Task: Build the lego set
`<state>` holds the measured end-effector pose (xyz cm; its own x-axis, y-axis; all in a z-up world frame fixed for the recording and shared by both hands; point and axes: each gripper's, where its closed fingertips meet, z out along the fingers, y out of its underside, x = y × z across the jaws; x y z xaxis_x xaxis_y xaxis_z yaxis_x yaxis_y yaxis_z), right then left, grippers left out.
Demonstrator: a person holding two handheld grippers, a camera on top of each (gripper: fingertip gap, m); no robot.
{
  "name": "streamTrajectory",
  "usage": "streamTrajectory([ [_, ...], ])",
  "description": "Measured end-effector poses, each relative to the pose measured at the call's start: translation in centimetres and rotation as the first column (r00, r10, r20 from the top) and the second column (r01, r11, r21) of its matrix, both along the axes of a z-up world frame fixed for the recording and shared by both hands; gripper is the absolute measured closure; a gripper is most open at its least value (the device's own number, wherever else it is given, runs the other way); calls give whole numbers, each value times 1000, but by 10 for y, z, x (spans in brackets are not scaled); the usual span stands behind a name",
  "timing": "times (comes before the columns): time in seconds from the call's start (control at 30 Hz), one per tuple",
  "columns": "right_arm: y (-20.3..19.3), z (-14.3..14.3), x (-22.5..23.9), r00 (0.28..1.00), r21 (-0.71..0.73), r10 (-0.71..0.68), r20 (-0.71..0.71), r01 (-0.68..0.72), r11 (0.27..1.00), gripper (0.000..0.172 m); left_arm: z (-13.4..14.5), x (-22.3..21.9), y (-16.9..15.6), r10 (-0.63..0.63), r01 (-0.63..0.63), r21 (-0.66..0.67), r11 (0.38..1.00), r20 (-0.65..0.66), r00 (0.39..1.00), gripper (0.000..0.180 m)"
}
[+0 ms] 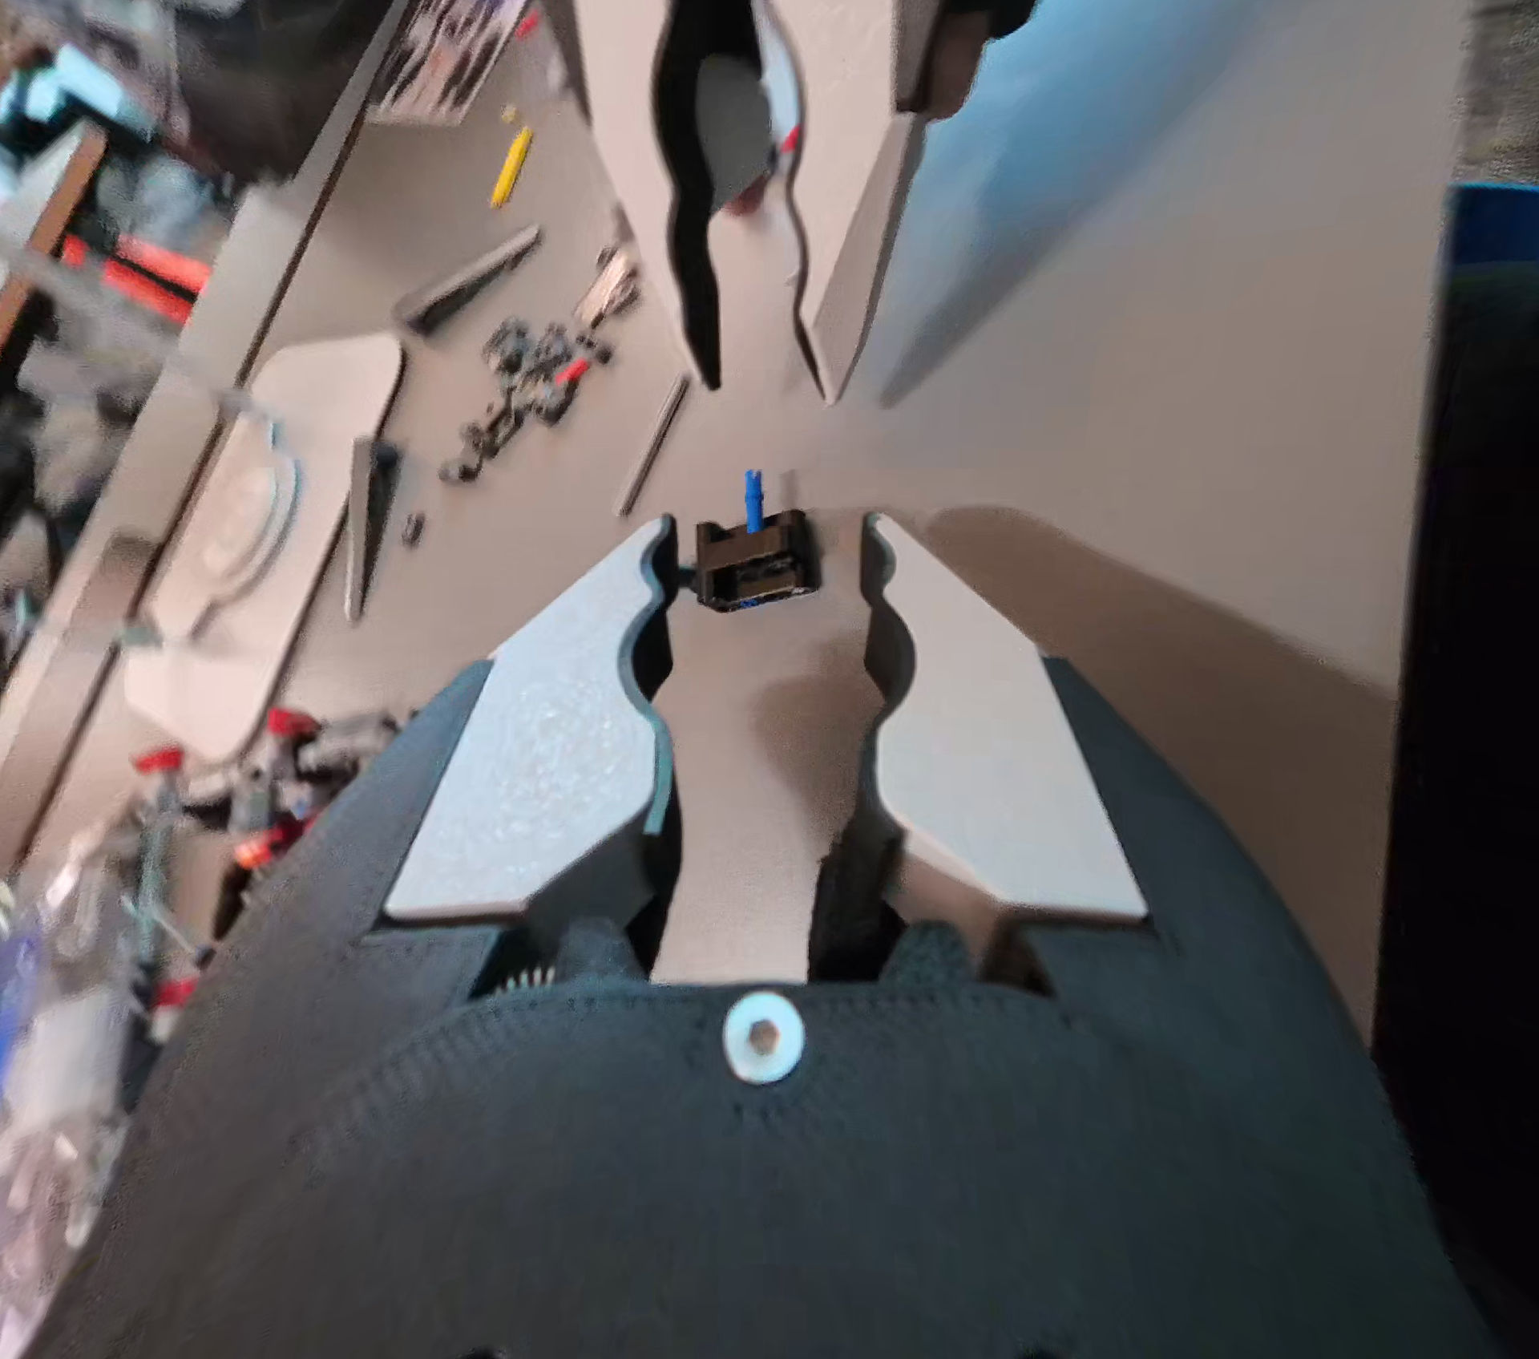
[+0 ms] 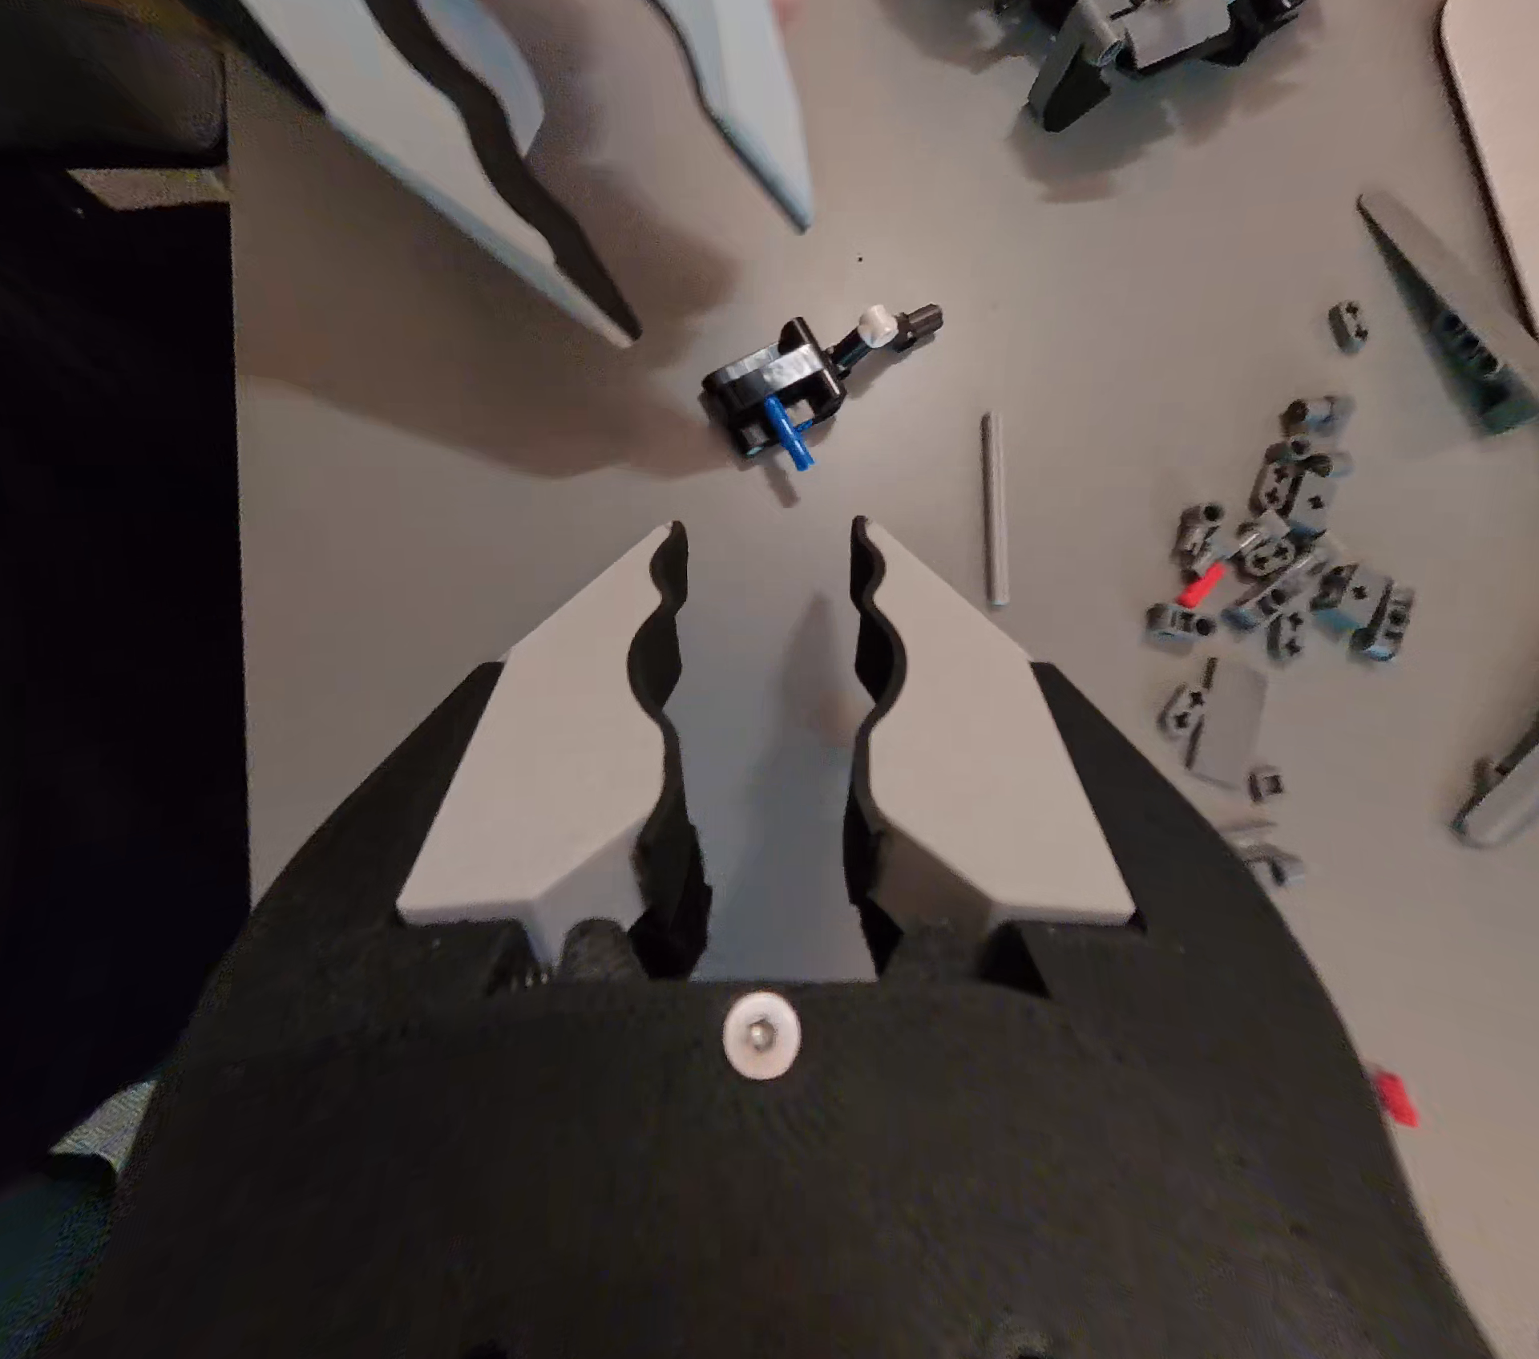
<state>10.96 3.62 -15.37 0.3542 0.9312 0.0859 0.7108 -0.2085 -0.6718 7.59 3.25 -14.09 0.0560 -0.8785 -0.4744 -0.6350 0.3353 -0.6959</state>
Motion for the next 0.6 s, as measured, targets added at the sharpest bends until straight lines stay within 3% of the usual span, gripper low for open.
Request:
streamTrajectory([
  [0.03,-2,-1,-2,1000,-6,-22,-6,22,1000,132,6,-3,1,-41,41,33,999,-7,999,140],
  [0.13,-5,-3,-13,994,-32,-99,-50,98,995,126,12,-12,21,-107,121,144,982,-102,989,141],
  [0.23,-1,-5,-19,979,-54,-190,-79,186,981,121,9,-9,27,-220,250,167,954,-175,959,140],
  [0.37,5,-14,-23,962,-41,-271,-47,269,962,123,-12,-5,31,-305,370,193,909,-300,904,139],
  [0.6,15,-14,-13,950,-12,-310,-46,309,951,123,-23,9,33,-269,335,203,920,-296,917,154],
])
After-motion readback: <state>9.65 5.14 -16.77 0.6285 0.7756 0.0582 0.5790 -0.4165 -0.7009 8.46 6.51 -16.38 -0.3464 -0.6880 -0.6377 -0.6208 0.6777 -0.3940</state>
